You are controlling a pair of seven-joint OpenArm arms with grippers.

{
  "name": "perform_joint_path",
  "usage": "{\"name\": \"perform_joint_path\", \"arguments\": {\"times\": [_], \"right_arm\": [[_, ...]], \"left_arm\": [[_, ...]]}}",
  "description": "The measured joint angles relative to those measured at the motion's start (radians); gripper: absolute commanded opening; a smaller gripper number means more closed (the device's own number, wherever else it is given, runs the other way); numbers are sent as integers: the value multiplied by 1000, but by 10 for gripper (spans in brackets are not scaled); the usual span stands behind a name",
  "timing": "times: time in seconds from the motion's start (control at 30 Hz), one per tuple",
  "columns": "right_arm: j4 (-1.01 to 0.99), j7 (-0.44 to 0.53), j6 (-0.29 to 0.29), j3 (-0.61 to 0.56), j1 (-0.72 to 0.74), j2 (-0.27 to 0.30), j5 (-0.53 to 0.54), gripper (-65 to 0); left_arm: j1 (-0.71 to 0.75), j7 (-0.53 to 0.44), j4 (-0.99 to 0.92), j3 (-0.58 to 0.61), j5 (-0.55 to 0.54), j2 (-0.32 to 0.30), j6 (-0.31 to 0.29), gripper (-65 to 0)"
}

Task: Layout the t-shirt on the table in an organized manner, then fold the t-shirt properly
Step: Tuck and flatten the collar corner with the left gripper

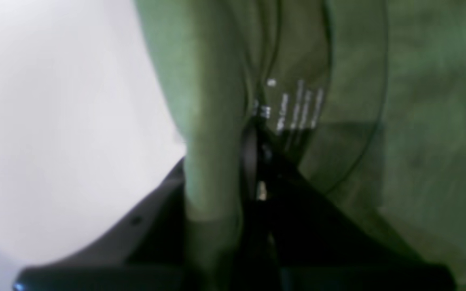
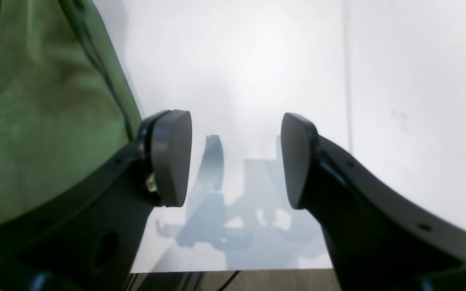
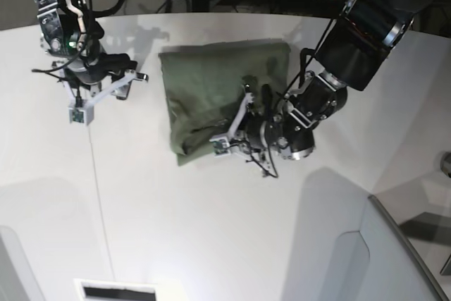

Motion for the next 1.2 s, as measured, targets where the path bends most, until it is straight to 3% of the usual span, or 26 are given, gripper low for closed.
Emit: {"name": "perform_joint_path", "arguments": {"times": [0.37, 0.7, 0.9, 1.2], "right_arm": [[-22, 0, 2, 35, -25, -3, 0, -323], [-22, -3, 2, 35, -25, -1, 0, -323], [-22, -4, 3, 58, -23, -44, 0, -323], [-23, -3, 2, 66, -23, -39, 0, -323]], "left_arm": [[-93, -109, -120, 159, -1, 85, -4, -650], [-98, -111, -127, 158, 0, 86, -8, -650], [-108, -111, -127, 163, 0, 86, -12, -650], [-117, -107, -127, 163, 1, 85, -12, -650]]}}
